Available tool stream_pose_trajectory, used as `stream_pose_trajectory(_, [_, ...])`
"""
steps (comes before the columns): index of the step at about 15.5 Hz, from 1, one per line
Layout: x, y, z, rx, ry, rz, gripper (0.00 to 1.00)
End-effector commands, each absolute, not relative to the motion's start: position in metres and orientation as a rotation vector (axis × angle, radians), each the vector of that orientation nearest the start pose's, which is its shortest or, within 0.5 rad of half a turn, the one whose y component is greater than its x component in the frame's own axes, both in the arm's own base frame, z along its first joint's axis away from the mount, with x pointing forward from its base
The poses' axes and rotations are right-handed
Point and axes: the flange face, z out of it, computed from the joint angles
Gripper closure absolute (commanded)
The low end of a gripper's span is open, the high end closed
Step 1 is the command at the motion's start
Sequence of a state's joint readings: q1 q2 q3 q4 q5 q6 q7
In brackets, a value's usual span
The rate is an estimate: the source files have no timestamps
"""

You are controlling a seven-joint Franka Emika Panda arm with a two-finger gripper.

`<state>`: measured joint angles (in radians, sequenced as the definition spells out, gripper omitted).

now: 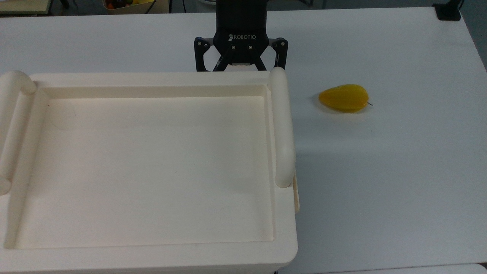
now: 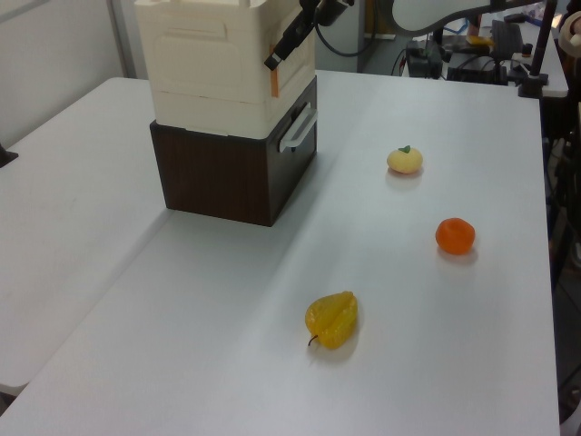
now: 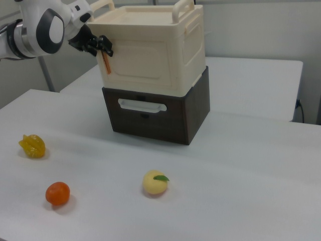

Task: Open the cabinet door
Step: 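Close the gripper on the orange handle strip of the door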

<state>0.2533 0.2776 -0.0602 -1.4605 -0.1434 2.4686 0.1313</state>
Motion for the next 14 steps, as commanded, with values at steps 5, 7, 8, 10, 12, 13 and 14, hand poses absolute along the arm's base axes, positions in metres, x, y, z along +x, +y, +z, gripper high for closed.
stream_pose_trajectory(5, [0.6787,0.1376,0.6109,-2.954,-0.211,-1.153,0.72])
stream_pose_trajectory(7, [0.6783,0.1370,0.6080,-2.970,-0.208,-1.123,0.78])
stream_pose_trajectory(8, [0.6773,0.1364,0.6085,-2.977,-0.207,-1.110,0.81])
stream_pose_trajectory(10, [0.6744,0.1364,0.6124,-2.980,-0.204,-1.104,0.87])
stream_pose_trajectory(12, [0.6729,0.1354,0.6108,-2.998,-0.200,-1.070,0.90])
stream_pose_trajectory(13, [0.6723,0.1351,0.6108,-3.001,-0.196,-1.060,0.91])
stream_pose_trajectory(14, [0.6714,0.1348,0.6125,-3.001,-0.195,-1.060,0.91])
